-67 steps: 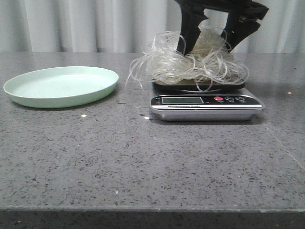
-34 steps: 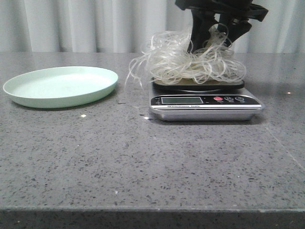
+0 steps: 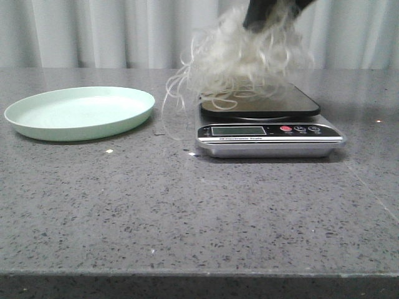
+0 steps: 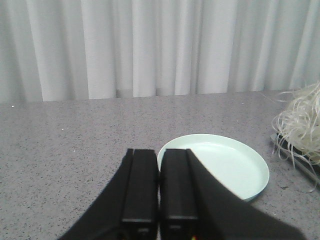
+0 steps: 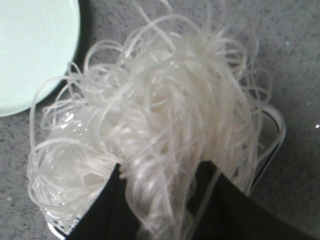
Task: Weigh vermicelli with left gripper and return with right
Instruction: 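Lift the vermicelli with the right gripper and carry it over the plate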
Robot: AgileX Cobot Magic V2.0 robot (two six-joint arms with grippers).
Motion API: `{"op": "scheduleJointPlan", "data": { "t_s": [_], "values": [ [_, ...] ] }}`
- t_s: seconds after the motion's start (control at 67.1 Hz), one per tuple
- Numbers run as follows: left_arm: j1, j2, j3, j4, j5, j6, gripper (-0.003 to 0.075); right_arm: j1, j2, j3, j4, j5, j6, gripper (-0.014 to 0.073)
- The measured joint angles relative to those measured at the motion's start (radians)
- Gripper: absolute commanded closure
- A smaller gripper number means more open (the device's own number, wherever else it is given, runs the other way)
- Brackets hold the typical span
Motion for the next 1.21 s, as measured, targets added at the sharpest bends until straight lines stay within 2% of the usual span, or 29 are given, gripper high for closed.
{"op": "scheduleJointPlan", "data": {
  "t_s": [0.238,0.447,0.85,1.207],
  "values": [
    [0.0,0.0,0.0,0.0,0.0,0.0,0.0584,0.0,-0.002,-0.2,0.112,0.044,0.0,0.0441],
    [0.0,0.0,0.0,0.0,0.0,0.0,0.0584,0.027,-0.004,-0.24,0.232,-0.006,0.0,0.0441],
    [0.0,0.0,0.0,0.0,0.0,0.0,0.0584,0.208,0.132,-0.24,0.264,-0.233,0.0,0.0441],
    [0.0,0.0,0.0,0.0,0.0,0.0,0.0584,0.225,0.311,-0.24,0.264,-0.252,0.0,0.0441]
  ]
}}
